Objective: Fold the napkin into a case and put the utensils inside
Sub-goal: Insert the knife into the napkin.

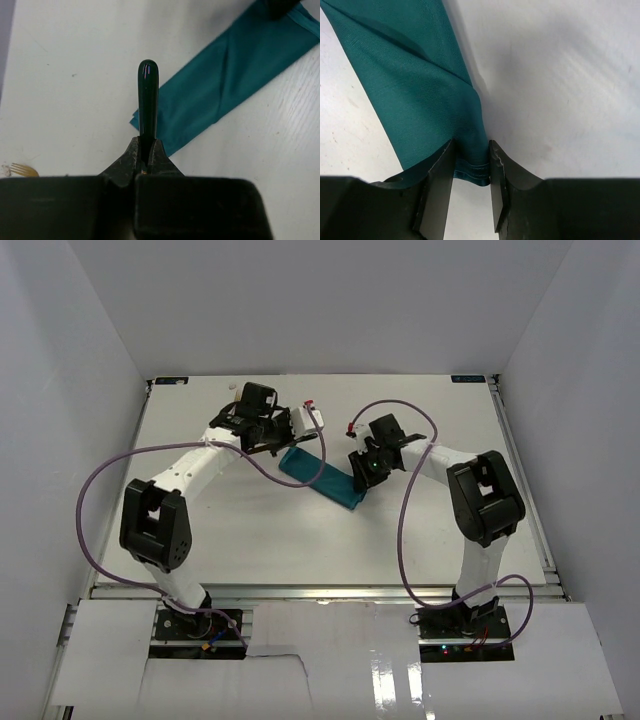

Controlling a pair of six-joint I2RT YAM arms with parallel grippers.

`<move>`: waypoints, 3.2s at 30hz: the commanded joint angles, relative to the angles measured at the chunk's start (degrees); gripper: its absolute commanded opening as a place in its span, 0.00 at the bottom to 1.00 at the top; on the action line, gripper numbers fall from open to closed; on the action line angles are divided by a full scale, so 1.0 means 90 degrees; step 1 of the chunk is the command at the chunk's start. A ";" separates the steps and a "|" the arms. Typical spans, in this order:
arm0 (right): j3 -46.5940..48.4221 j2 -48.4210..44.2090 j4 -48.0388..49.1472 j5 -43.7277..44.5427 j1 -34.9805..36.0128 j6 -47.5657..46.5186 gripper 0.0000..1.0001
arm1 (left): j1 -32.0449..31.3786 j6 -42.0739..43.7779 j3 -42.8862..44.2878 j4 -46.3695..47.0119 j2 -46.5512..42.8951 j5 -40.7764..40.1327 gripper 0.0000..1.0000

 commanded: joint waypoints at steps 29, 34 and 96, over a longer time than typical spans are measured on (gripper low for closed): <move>0.2298 0.1445 -0.1086 -0.1656 -0.0010 -0.2218 0.40 | -0.0451 0.2813 -0.0210 -0.0109 0.1396 -0.1555 0.00; 0.2405 0.1513 -0.1184 -0.1919 0.0000 -0.2344 0.40 | -0.0530 0.3017 -0.0288 -0.0138 0.1475 -0.1370 0.00; 0.3118 0.2187 -0.1780 -0.2711 0.0000 -0.2785 0.41 | -0.0881 0.5166 0.0825 -0.1056 0.2461 0.1229 0.00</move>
